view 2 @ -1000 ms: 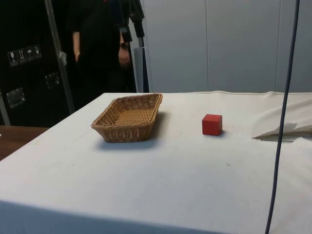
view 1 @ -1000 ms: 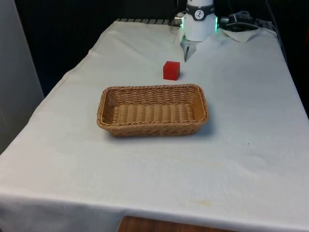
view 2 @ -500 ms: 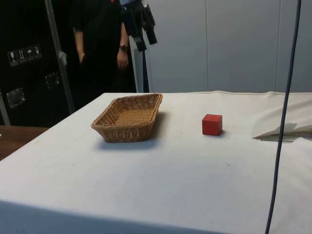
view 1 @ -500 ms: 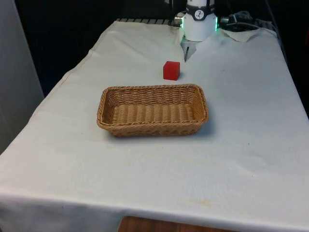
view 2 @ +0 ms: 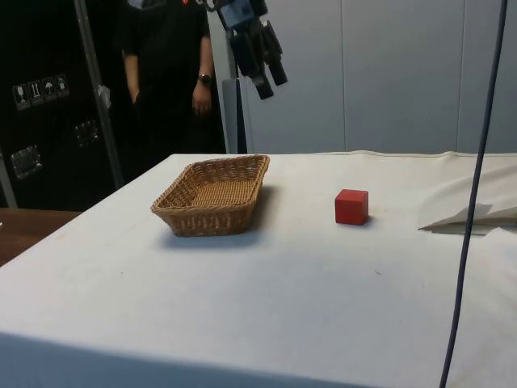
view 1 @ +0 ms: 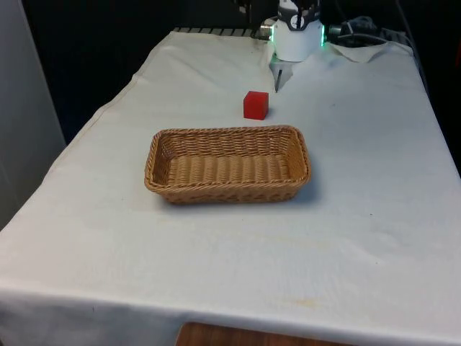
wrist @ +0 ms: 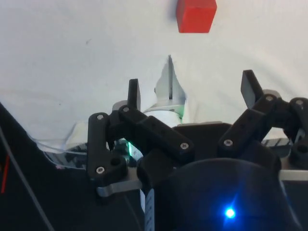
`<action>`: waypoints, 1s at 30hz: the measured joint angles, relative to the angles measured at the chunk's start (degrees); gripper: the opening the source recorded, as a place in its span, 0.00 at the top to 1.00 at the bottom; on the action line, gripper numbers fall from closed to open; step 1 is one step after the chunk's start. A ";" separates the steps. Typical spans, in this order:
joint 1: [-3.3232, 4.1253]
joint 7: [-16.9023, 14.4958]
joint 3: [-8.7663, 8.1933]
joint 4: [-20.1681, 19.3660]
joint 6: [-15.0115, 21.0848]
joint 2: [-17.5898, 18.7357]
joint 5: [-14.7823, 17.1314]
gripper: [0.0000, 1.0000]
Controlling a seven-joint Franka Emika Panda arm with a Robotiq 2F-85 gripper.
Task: Pick up the cube and place it into the basket.
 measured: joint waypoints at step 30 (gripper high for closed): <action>-0.23 -3.44 -5.27 -12.55 5.79 0.52 -5.21 0.00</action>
